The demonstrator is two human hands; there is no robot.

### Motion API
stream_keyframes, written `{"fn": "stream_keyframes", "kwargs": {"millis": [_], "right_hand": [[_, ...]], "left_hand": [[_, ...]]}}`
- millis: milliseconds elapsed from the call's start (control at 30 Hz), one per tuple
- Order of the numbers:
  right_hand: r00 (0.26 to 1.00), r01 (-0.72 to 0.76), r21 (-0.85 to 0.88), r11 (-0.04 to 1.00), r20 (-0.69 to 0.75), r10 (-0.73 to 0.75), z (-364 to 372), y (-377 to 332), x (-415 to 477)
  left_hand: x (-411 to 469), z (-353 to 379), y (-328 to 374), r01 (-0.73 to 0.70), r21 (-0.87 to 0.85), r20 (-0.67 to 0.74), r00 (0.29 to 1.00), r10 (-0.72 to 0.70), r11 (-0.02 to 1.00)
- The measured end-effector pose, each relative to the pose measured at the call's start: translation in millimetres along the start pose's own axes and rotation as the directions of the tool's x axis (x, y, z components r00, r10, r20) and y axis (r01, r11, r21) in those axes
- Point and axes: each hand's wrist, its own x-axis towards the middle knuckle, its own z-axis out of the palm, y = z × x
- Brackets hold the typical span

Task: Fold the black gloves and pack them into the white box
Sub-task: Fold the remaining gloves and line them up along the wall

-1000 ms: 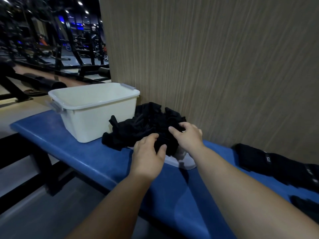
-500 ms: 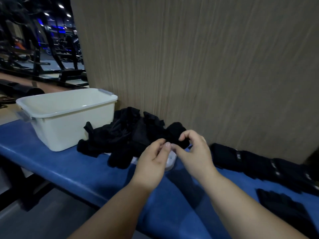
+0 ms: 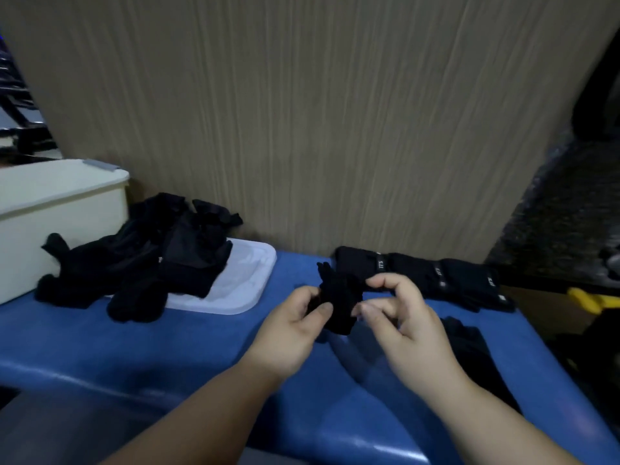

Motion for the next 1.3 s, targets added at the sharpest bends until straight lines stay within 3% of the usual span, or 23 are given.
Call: {"fn": "stream_keyframes", "kwargs": {"millis": [133, 233, 333, 433, 500, 600, 800, 1133, 1300], "right_hand": [[0.99, -0.096, 0.099, 0.99, -0.091, 0.105, -15, 17, 4], [0.98, -0.192, 0.144, 0.971, 0.083, 0.182, -22, 27, 3], [0.962, -0.243, 0.218, 0.945, 0.178, 0.207, -25, 30, 0], [0.969, -0.224, 0.132, 0.966, 0.14, 0.205, -29, 29, -1], [0.977, -0.184, 0.043, 0.982, 0.112, 0.179, -34, 30, -1], [0.986, -0.137, -0.076, 0.988, 0.081, 0.143, -39, 28, -2], [0.989, -0.098, -0.075, 0.992, 0.107, 0.106, -41, 27, -4], [0.91, -0.328, 0.177, 0.928, 0.323, 0.26, -40, 27, -3], [0.951, -0.194, -0.104, 0.976, 0.226, 0.213, -38, 22, -7]], "left_hand": [[1, 15, -3, -0.025, -0.033, 0.099, 0.995, 0.028, 0.999], [-1, 23, -1, -0.042, -0.095, 0.139, 0.989, 0.055, 0.995], [-1, 30, -2, -0.065, -0.08, 0.062, 0.996, 0.07, 0.995], [1, 35, -6, -0.087, -0.018, -0.001, 0.996, 0.087, 0.996], [1, 40, -6, -0.092, -0.01, 0.033, 0.995, 0.093, 0.996], [-2, 45, -6, -0.06, -0.111, 0.128, 0.989, 0.074, 0.992], [-5, 42, -6, 0.016, -0.252, 0.241, 0.969, 0.047, 0.967], [0, 41, -10, -0.003, -0.14, 0.016, 1.0, 0.005, 0.99], [-4, 42, -6, -0.179, 0.191, -0.081, 0.977, 0.197, 0.965]]}}
